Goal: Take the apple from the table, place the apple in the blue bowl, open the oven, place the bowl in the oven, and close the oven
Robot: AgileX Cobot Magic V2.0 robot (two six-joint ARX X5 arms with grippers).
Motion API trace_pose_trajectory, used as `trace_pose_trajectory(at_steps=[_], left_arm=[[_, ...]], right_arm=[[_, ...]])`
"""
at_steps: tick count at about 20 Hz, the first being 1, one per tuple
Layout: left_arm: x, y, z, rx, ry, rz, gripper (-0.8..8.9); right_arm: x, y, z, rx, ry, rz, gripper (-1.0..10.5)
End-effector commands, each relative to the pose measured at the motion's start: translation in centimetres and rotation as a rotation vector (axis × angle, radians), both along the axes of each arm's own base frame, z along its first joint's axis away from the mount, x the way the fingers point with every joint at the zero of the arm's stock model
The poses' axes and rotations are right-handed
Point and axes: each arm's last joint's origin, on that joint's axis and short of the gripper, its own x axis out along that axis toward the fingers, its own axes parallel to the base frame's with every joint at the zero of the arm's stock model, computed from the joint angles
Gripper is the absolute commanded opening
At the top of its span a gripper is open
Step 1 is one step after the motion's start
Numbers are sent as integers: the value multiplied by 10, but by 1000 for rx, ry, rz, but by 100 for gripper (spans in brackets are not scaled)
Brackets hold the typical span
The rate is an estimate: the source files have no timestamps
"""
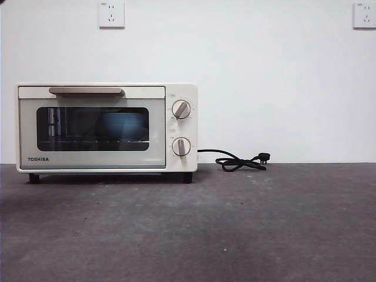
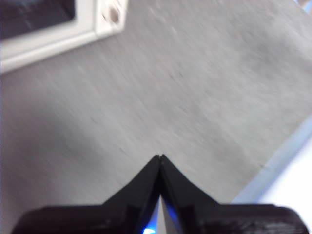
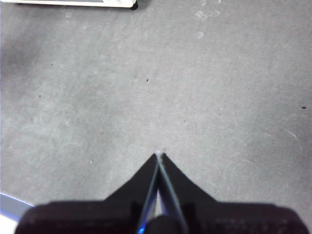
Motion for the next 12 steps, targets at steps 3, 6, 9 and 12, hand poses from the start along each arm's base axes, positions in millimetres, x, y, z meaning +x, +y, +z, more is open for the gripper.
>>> trace_pose_trajectory(at_steps=[3,6,9,12], left_arm=[[-2,2,18,64,-300,-6,-3],[-19,6,19,56,-586,20,-3],[-36,11,-18,74,-700,83,-3],[-46,15,-82,122,-694,195,-3]], right_arm=[[1,0,-2,5,6,-7,1],[1,0,-2,4,7,-7,1],[2,1,-3,3,11,-7,1],[2,1,-3,3,11,-7,1]])
